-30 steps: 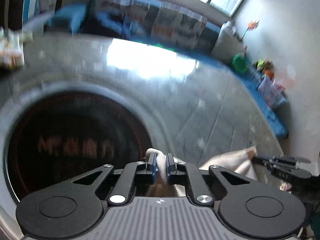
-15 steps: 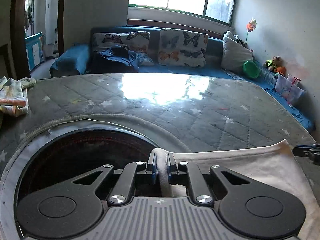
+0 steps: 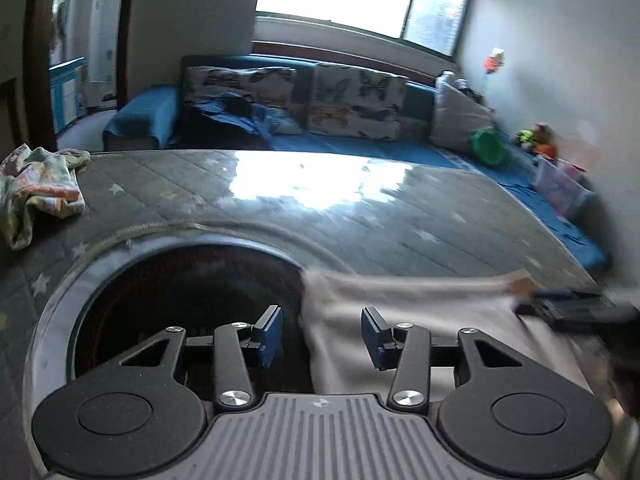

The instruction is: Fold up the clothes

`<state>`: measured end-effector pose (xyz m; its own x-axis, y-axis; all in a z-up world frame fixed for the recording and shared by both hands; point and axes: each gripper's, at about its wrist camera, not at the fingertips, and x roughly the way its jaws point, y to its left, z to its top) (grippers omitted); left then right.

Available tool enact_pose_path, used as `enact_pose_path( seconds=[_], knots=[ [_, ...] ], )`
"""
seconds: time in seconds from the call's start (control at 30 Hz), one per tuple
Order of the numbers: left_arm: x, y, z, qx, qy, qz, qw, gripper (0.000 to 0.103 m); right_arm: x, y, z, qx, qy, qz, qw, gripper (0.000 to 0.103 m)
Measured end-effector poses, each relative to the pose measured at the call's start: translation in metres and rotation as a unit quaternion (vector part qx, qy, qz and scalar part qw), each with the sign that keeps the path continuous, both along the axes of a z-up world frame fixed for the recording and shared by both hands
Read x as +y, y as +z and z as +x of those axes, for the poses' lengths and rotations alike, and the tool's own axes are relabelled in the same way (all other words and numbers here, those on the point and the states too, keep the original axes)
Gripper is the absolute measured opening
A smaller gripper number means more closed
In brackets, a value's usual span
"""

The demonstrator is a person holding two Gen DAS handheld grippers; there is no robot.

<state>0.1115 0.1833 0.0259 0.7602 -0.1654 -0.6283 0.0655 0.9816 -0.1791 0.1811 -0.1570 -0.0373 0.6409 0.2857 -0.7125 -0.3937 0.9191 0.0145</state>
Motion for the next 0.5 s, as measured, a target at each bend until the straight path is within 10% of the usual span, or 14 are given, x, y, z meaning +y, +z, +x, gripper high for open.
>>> enact_pose_path(
  seconds=[0.5],
  knots=[
    [0.061,-0.009,-0.14,0.016,0.1,0.086,0.9911,0.068,0.033,0.006,-0.079,-0.002,0.096,-0.011,0.995,0.077]
  ],
)
